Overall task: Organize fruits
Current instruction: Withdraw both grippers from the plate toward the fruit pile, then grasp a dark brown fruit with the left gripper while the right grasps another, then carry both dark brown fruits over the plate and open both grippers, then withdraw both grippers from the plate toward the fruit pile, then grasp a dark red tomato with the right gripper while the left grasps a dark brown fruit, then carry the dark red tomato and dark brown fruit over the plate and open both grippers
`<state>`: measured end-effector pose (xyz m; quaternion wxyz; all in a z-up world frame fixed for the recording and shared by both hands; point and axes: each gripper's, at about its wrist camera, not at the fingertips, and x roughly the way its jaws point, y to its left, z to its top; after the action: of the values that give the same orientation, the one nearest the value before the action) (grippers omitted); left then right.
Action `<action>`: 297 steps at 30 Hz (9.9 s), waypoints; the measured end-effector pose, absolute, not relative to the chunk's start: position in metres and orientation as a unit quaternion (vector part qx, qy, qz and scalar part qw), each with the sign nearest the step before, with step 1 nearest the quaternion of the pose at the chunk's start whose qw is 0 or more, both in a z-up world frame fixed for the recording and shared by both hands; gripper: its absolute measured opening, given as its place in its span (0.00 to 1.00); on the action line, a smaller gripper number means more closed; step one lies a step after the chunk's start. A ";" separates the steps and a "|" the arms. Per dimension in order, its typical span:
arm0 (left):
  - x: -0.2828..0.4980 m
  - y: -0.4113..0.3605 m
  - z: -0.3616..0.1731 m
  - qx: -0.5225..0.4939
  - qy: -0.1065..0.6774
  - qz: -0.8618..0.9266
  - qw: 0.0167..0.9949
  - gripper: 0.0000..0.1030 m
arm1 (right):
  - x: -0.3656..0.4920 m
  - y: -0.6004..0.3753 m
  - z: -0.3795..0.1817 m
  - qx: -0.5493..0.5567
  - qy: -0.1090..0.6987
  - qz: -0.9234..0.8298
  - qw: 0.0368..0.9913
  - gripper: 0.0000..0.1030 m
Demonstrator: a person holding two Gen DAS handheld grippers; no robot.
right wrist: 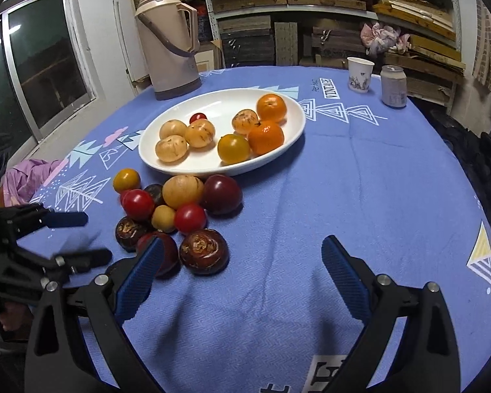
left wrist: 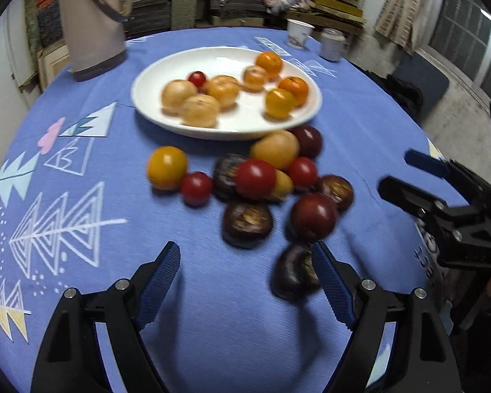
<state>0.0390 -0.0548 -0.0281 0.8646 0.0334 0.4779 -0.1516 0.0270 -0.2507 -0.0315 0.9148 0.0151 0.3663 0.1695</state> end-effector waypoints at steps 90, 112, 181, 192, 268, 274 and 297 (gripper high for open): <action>0.027 -0.056 -0.043 0.095 0.448 -0.148 0.876 0.46 | 0.040 -0.220 -0.058 -0.010 0.419 0.191 0.888 0.41; 0.096 -0.038 0.037 0.074 0.392 -0.111 0.910 0.46 | 0.081 -0.227 0.012 -0.021 0.363 0.197 0.911 0.42; 0.169 -0.014 0.029 0.004 0.424 -0.059 0.904 0.82 | 0.130 -0.233 0.003 0.021 0.370 0.178 0.911 0.64; 0.125 -0.009 0.022 0.001 0.432 -0.059 0.900 0.82 | 0.069 -0.224 -0.009 0.008 0.379 0.196 0.904 0.68; 0.064 -0.049 -0.033 0.042 0.474 -0.095 0.874 0.41 | 0.035 -0.215 -0.055 0.017 0.431 0.229 0.873 0.38; 0.060 -0.042 -0.013 0.035 0.455 -0.093 0.885 0.41 | 0.032 -0.221 -0.037 0.011 0.412 0.226 0.883 0.38; 0.106 -0.043 0.039 0.043 0.407 -0.094 0.907 0.41 | 0.071 -0.227 0.020 0.001 0.351 0.226 0.909 0.38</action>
<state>0.1057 -0.0430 0.0392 0.9074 0.0431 0.4074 -0.0936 0.0711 -0.2274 0.0200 0.9085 0.0010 0.3514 0.2261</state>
